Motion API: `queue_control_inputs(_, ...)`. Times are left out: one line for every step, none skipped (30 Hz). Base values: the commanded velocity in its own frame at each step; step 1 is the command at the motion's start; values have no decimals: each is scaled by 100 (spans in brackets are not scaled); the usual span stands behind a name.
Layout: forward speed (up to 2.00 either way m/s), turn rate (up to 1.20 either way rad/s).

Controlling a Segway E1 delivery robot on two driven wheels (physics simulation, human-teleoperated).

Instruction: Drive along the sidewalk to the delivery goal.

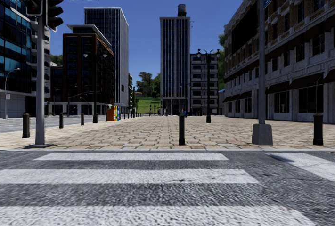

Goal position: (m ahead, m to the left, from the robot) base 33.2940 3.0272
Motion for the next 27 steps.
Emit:
queue_control_inputs(200,30)
queue_control_inputs(200,30)
queue_control_inputs(200,30)
queue_control_inputs(200,32)
queue_control_inputs(200,34)
queue_control_inputs(200,34)
queue_control_inputs(200,35)
queue_control_inputs(200,36)
queue_control_inputs(200,36)
queue_control_inputs(200,36)
queue_control_inputs(200,36)
queue_control_inputs(200,36)
queue_control_inputs(200,36)
queue_control_inputs(200,36)
queue_control_inputs(200,36)
queue_control_inputs(200,36)
queue_control_inputs(200,35)
queue_control_inputs(200,26)
queue_control_inputs(200,21)
queue_control_inputs(200,12)
queue_control_inputs(200,12)
queue_control_inputs(200,0)
queue_control_inputs(200,0)
queue_control_inputs(200,0)
queue_control_inputs(200,0)
queue_control_inputs(200,0)
queue_control_inputs(200,0)
